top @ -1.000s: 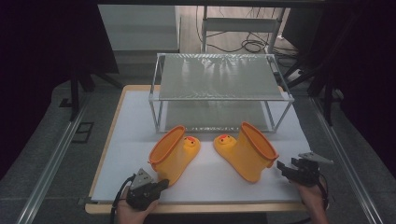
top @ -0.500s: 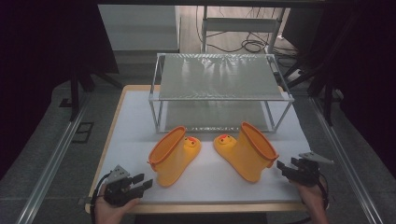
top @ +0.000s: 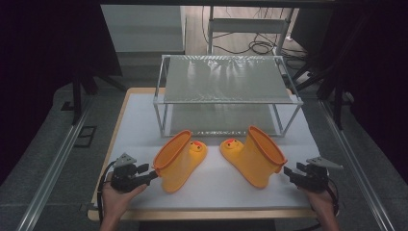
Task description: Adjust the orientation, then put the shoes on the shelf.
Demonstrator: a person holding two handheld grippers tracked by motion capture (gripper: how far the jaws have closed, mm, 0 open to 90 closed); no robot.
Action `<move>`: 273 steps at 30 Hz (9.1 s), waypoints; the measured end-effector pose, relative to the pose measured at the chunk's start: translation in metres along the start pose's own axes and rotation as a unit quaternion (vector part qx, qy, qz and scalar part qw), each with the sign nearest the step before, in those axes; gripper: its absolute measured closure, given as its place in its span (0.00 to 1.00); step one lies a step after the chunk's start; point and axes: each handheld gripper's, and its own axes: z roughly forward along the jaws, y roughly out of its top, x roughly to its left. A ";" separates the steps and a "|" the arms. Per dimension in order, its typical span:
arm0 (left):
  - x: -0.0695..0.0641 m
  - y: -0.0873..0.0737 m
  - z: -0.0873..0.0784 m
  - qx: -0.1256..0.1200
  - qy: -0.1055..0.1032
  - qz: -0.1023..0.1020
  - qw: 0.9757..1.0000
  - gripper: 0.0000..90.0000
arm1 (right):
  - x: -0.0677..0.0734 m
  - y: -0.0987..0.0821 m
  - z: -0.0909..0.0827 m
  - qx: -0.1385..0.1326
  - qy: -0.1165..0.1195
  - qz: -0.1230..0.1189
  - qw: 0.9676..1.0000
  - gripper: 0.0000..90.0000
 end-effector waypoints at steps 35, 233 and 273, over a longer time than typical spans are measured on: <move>0.001 0.000 -0.006 0.001 -0.009 -0.002 1.000 0.51 | 0.020 0.005 0.007 0.021 0.082 -0.075 0.994 0.82; -0.098 0.224 -0.031 0.152 -0.198 0.104 0.963 0.53 | 0.013 0.000 0.008 -0.002 0.095 -0.036 0.995 0.55; -0.154 0.244 0.038 0.225 -0.203 0.122 0.945 0.53 | 0.012 0.000 0.008 -0.001 0.094 -0.035 0.995 0.55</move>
